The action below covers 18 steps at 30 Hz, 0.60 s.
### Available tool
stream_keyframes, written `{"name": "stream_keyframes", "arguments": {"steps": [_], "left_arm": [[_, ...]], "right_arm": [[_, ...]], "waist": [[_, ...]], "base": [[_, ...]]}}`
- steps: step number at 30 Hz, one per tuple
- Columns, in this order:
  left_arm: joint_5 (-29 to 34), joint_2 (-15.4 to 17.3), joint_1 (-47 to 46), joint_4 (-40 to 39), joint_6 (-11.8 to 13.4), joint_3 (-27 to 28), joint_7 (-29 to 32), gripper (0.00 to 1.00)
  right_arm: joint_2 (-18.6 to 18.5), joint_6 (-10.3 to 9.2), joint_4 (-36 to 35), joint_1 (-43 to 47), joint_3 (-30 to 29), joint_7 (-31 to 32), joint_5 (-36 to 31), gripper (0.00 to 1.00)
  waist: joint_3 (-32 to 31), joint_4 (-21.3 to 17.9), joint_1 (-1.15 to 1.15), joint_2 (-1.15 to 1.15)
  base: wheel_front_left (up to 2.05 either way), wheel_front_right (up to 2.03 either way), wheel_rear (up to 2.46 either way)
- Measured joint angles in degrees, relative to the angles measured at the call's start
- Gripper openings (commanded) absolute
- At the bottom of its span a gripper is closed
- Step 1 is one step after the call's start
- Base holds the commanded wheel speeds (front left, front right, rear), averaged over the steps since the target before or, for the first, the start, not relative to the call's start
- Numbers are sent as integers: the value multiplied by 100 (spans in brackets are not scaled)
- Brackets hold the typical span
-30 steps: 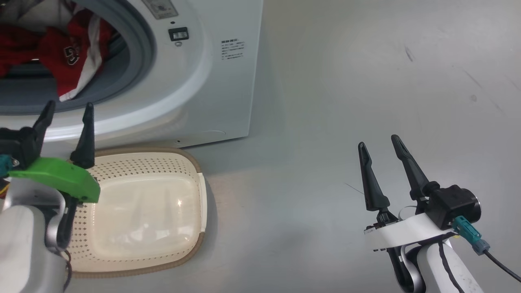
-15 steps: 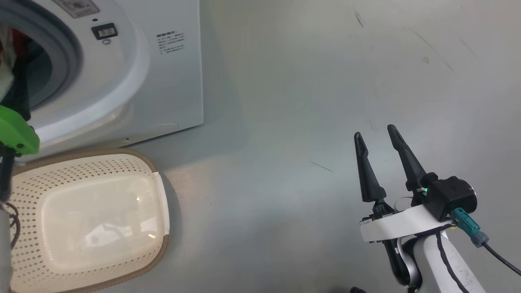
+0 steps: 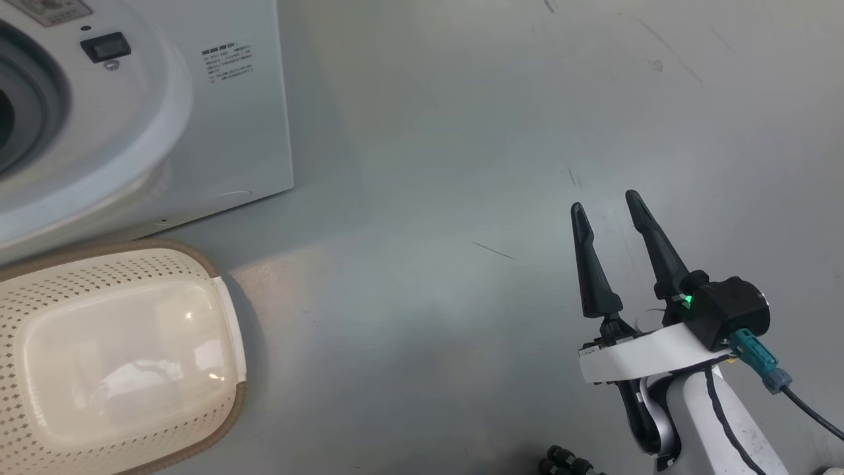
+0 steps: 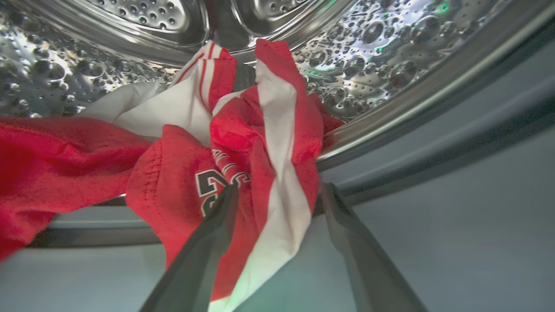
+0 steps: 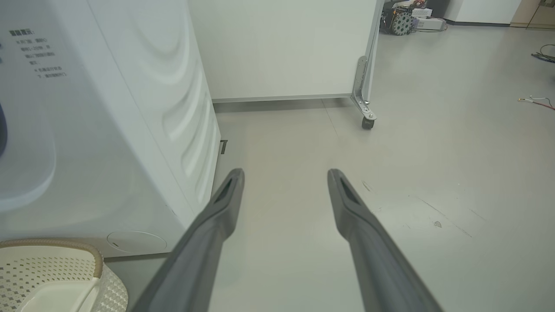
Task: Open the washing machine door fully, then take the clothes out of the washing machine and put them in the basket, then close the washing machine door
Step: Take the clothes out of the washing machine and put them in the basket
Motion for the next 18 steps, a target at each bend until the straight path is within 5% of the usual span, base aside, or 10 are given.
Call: {"name": "stream_keyframes", "arguments": {"steps": [16, 18], "left_arm": [[-5, 8, -579, 853, 154, 4, 439, 100], [-52, 8, -627, 933, 155, 9, 480, 0]], "right_arm": [[3, -48, -40, -66, 101, 0, 51, 100], [3, -92, -49, -86, 104, 0, 58, 100]], "waist": [[57, -46, 0, 0], [57, -43, 0, 0]], "base": [[0, 0, 0], [0, 0, 0]]}}
